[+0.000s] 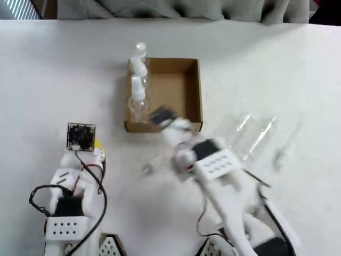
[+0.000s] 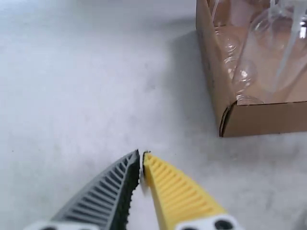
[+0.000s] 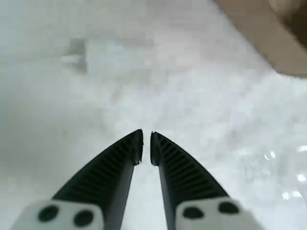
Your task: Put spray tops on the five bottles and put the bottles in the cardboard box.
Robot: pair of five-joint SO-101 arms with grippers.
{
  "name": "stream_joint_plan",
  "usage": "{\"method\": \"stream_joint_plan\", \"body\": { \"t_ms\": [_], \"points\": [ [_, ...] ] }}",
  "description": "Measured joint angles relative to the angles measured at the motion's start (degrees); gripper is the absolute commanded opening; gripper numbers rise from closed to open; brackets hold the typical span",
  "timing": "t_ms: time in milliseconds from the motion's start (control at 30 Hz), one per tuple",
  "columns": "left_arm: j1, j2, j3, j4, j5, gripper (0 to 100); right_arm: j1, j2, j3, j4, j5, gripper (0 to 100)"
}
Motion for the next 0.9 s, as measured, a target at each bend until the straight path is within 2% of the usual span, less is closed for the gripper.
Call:
{"method": "stream_joint_plan", "body": {
  "t_ms": [267, 400, 633, 767, 900],
  "points": [
    [0.00, 0.00, 0.00, 0.00, 0.00, 3, 30.33, -11.78, -0.18, 3.87, 3.87, 3.3],
    [0.00, 0.00, 0.00, 0.00, 0.00, 3, 40.79, -12.13, -0.18, 2.29, 3.96, 14.3],
    [0.00, 0.00, 0.00, 0.00, 0.00, 3, 48.70, -10.29, 3.08, -6.42, 3.96, 13.8],
    [0.00, 0.00, 0.00, 0.00, 0.00, 3, 50.37, -2.29, 2.90, -12.66, 2.55, 13.8],
    [0.00, 0.00, 0.00, 0.00, 0.00, 3, 51.43, 8.97, -1.23, -14.24, -0.18, 17.3]
  ]
}}
